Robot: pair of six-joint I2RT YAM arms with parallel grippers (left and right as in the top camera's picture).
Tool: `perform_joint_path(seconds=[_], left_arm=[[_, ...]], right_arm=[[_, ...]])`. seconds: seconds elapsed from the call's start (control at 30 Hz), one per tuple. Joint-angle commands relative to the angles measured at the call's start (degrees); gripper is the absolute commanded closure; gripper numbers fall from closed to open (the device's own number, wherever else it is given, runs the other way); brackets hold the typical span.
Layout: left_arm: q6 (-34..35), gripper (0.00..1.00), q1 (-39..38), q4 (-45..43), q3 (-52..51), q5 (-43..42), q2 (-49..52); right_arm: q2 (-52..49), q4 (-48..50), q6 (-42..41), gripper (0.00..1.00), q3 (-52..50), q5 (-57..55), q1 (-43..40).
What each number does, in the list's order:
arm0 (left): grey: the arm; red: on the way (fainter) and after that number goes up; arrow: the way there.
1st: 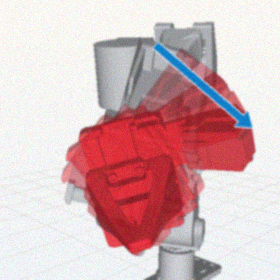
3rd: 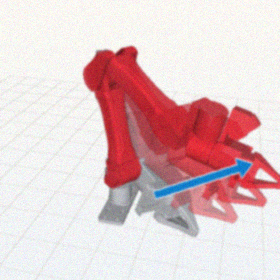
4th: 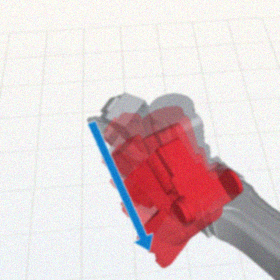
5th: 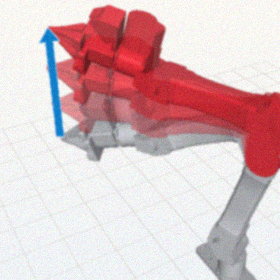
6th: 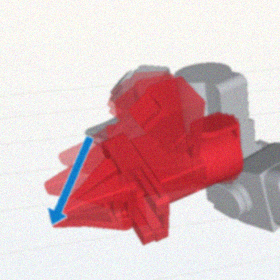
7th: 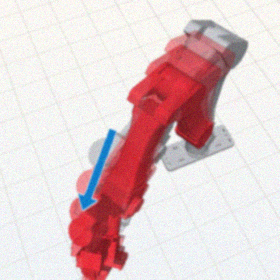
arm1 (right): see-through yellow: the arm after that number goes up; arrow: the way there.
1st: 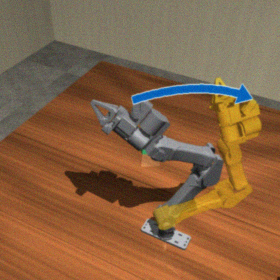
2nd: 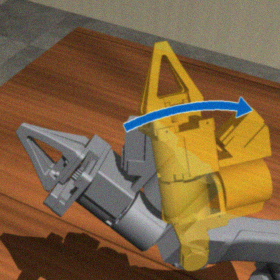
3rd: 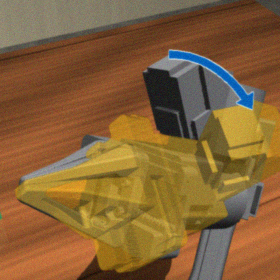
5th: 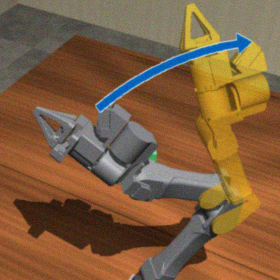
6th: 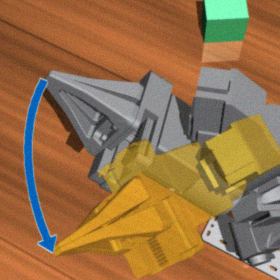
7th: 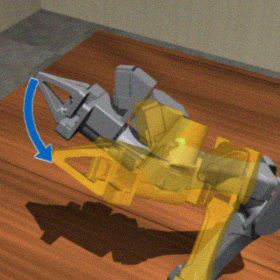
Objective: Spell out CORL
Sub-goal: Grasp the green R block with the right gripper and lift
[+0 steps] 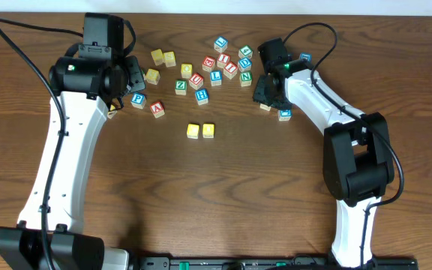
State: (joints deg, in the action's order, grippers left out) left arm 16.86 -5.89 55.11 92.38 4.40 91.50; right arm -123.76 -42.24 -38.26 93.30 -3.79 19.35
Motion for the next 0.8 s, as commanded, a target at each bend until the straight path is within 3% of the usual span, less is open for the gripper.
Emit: perform_joint_path(seconds=[0.0,0.2,0.4,0.6,0.77], left_arm=[[-0.28,0.55,0.09,0.11,-0.28,-0.33,-0.52],[-0.31,0.55,0.09,0.11,-0.28,-0.33,-0.52],[-0.31,0.55,0.09,0.11,-0.28,-0.33,-0.52],[-0.28,0.55,0.09,0.11,-0.28,-0.31,-0.52],[-0.31,0.55,0.09,0.11,-0.28,-0.31,-0.52]], right_arm=[[-1.64,0.42,-0.28,0.56,-0.39,-0.11,0.15],[-2.08,0.7,-0.22,0.6,-0.39,0.28,0.15],[-2.08,1.14,4.46,0.75,-0.42,0.28,0.15],[0.33,1.16,10.75,0.71,-0.28,2.25,0.13],[3.76,1.03,15.91,0.73,-0.28,12.02,1.49]])
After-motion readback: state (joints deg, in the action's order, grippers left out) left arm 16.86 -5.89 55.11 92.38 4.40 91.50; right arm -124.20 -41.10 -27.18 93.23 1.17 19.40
